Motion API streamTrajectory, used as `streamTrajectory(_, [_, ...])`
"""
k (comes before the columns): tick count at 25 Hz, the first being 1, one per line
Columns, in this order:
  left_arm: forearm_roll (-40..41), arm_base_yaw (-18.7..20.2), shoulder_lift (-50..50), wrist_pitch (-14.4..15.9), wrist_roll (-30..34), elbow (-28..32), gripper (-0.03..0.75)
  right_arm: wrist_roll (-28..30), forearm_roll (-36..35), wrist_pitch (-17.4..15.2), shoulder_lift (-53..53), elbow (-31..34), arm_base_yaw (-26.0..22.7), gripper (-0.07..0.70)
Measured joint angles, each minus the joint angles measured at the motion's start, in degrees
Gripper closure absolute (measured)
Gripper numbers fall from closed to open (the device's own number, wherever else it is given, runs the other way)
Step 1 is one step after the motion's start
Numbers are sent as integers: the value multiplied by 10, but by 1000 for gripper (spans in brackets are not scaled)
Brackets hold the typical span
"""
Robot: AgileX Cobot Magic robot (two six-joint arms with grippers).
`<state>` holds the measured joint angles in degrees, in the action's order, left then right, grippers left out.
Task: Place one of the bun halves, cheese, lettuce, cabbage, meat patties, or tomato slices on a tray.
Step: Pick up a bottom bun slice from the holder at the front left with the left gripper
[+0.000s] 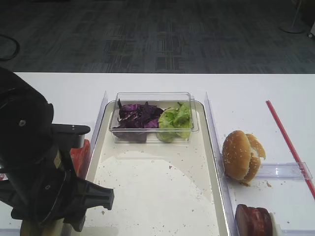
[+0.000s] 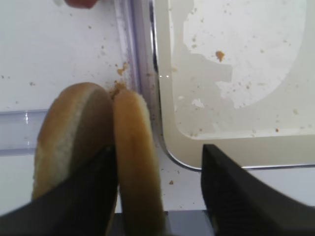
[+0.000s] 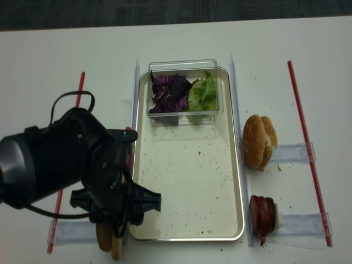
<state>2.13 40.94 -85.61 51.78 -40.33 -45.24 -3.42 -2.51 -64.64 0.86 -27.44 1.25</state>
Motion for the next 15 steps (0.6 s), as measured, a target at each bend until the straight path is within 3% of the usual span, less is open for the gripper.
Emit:
streamTrajectory(10, [17,0,0,0,-14,0,569,0,0,0,0,0,0,455])
streamTrajectory(15, [20,0,0,0,-15,0,626,0,0,0,0,0,0,456])
